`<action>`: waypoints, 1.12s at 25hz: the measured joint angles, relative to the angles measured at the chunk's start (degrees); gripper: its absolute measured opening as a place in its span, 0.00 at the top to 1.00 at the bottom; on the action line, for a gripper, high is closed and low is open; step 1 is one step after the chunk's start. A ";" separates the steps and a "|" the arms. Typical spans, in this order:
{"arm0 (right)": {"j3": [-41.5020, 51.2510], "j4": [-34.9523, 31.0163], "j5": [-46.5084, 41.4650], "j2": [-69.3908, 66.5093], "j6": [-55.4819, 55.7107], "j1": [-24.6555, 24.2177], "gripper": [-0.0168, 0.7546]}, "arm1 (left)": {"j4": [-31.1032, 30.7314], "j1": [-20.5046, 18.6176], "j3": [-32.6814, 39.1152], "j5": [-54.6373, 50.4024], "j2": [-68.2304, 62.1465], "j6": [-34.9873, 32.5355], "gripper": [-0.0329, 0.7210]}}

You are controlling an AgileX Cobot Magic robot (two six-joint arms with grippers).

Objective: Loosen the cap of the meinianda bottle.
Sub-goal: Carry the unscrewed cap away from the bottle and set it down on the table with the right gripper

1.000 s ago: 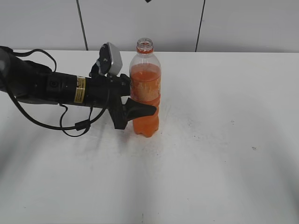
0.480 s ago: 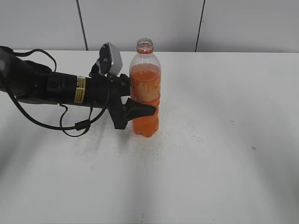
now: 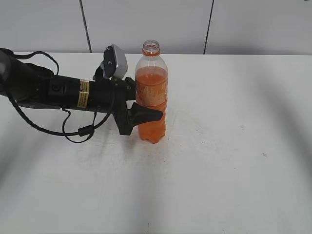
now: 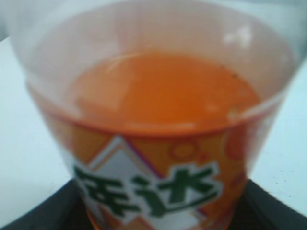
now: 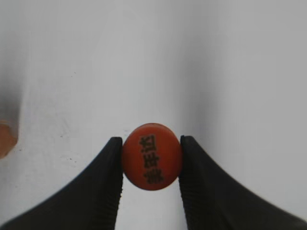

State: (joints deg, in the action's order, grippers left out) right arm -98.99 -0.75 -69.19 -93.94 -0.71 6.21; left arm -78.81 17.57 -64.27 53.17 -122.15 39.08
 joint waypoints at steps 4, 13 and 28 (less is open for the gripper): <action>9.20 -2.11 4.17 2.13 -1.80 -5.11 0.62 | 0.00 0.00 0.00 0.00 0.00 0.00 0.39; 30.65 -8.01 21.31 2.19 -8.09 -8.73 0.62 | 0.00 0.00 0.00 0.00 0.00 0.00 0.39; 40.25 -15.41 36.31 -8.61 -17.50 -6.35 0.62 | 0.00 0.00 0.00 0.00 0.00 0.00 0.39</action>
State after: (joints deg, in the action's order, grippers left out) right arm -58.75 -16.16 -32.88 -102.55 -18.20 -0.14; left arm -78.81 17.57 -64.27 53.17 -122.15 39.08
